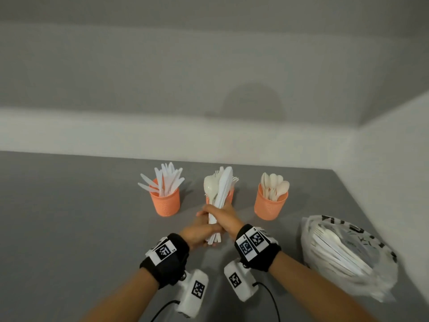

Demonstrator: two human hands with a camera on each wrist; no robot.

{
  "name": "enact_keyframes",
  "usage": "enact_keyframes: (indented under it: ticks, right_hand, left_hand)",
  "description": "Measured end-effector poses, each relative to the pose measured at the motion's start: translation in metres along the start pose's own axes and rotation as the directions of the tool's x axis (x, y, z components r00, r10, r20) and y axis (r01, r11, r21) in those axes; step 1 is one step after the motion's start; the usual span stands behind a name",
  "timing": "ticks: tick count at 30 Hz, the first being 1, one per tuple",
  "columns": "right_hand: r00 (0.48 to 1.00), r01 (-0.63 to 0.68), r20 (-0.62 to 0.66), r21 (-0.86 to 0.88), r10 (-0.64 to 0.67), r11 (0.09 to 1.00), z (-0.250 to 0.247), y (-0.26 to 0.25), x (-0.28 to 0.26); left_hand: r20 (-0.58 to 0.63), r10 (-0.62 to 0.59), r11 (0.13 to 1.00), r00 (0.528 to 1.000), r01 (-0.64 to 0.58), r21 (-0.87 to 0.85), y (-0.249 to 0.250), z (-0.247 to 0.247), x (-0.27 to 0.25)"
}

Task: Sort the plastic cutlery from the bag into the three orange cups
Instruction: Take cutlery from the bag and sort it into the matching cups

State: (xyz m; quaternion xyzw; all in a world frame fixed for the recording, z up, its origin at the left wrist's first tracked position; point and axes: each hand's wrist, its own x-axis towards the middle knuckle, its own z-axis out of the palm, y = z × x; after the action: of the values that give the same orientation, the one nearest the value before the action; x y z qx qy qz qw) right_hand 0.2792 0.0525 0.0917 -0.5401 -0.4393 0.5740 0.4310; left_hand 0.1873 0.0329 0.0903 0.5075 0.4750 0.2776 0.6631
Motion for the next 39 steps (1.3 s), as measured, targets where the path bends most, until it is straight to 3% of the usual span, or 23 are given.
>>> enact_keyframes:
  ticks: [2, 4, 7, 10, 12, 15, 17, 19, 21, 25, 31, 39]
  right_hand:
    - [0.999, -0.001, 0.035, -0.057, 0.003, 0.998, 0.008, 0.002, 0.0]
    - [0.985, -0.047, 0.167, 0.029, 0.042, 0.998, 0.011, 0.003, -0.002]
    - [0.897, -0.24, 0.405, 0.112, 0.176, 0.964, 0.012, 0.004, -0.004]
    - [0.853, -0.262, 0.48, 0.058, 0.204, 0.963, 0.02, 0.011, 0.0]
    - [0.895, -0.232, 0.416, 0.124, 0.162, 0.965, 0.029, 0.016, 0.001]
    - [0.98, -0.159, 0.154, 0.233, 0.125, 0.959, 0.039, 0.023, 0.004]
    - [0.996, -0.092, 0.003, 0.261, 0.095, 0.961, 0.04, 0.027, 0.009]
    - [0.995, -0.068, -0.059, 0.249, 0.086, 0.966, 0.039, 0.028, 0.012]
    - [0.996, -0.055, -0.056, 0.215, 0.068, 0.975, 0.04, 0.032, 0.012]
    - [0.998, -0.067, 0.012, 0.222, 0.066, 0.973, 0.049, 0.034, 0.008]
    - [0.991, -0.088, 0.115, 0.214, 0.064, 0.973, 0.059, 0.03, 0.003]
    - [0.982, -0.136, 0.164, 0.251, 0.097, 0.958, 0.053, 0.025, 0.001]
  left_hand:
    - [-0.009, -0.03, 0.999, 1.0, 0.03, 0.018, -0.005, -0.009, -0.003]
    - [0.038, -0.068, 0.996, 0.997, 0.07, -0.055, -0.008, -0.017, -0.007]
    - [0.122, -0.104, 0.963, 0.987, 0.131, -0.236, -0.009, -0.028, -0.014]
    - [0.154, -0.111, 0.968, 0.982, 0.141, -0.205, -0.015, -0.038, -0.02]
    - [0.167, -0.128, 0.987, 0.978, 0.142, -0.074, -0.019, -0.046, -0.023]
    - [0.139, -0.169, 0.981, 0.976, 0.153, 0.121, -0.023, -0.063, -0.023]
    - [0.062, -0.185, 0.959, 0.981, 0.166, 0.228, -0.023, -0.075, -0.022]
    - [-0.055, -0.129, 0.96, 0.99, 0.139, 0.243, -0.019, -0.085, -0.022]
    - [-0.153, -0.028, 0.98, 0.988, 0.057, 0.189, -0.013, -0.092, -0.02]
    - [-0.234, 0.076, 0.991, 0.969, -0.047, 0.128, -0.004, -0.093, -0.014]
    - [-0.328, 0.11, 0.991, 0.938, -0.077, 0.113, -0.005, -0.09, -0.003]
    - [-0.358, 0.15, 0.978, 0.922, -0.086, 0.188, -0.006, -0.096, 0.006]
